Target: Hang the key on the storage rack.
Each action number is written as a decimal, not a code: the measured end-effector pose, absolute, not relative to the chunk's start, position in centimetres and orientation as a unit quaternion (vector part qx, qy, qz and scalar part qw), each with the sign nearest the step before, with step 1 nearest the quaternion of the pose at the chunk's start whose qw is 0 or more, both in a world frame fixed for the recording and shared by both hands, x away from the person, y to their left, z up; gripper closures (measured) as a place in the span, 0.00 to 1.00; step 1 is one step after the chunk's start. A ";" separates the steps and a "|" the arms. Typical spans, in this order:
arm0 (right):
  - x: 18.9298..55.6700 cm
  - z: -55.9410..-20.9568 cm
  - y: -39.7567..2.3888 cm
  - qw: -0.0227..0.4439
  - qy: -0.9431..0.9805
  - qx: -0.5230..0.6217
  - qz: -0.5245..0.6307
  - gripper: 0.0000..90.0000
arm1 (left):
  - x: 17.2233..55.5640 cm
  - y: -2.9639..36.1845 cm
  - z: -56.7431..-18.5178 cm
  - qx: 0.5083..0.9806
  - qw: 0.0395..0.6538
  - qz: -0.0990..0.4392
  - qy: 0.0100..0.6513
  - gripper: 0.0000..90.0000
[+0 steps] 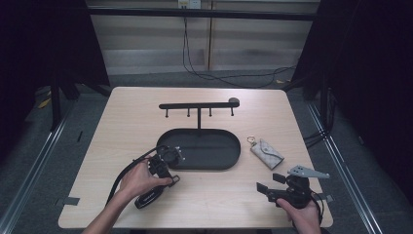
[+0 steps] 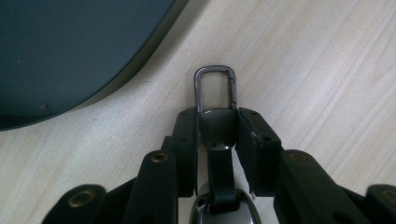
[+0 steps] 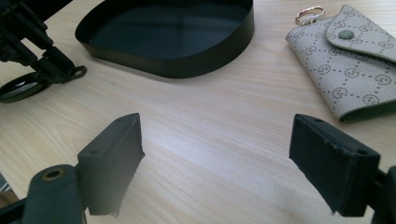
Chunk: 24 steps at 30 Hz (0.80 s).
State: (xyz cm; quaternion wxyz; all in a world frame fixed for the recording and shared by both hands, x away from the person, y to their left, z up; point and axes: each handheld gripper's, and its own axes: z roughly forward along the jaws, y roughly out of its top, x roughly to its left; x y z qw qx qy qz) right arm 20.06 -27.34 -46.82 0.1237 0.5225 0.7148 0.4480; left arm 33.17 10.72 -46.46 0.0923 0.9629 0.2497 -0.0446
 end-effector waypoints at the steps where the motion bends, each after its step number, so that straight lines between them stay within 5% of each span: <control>1: 20.1 -46.9 -27.3 0.128 0.718 0.519 0.446 0.19 | 33.1 10.7 -46.4 0.965 0.087 -0.042 0.244 0.77; 24: 20.0 -46.9 -26.9 0.134 0.731 0.508 0.435 0.19 | 33.0 9.1 -46.4 0.969 0.032 -0.029 0.245 0.79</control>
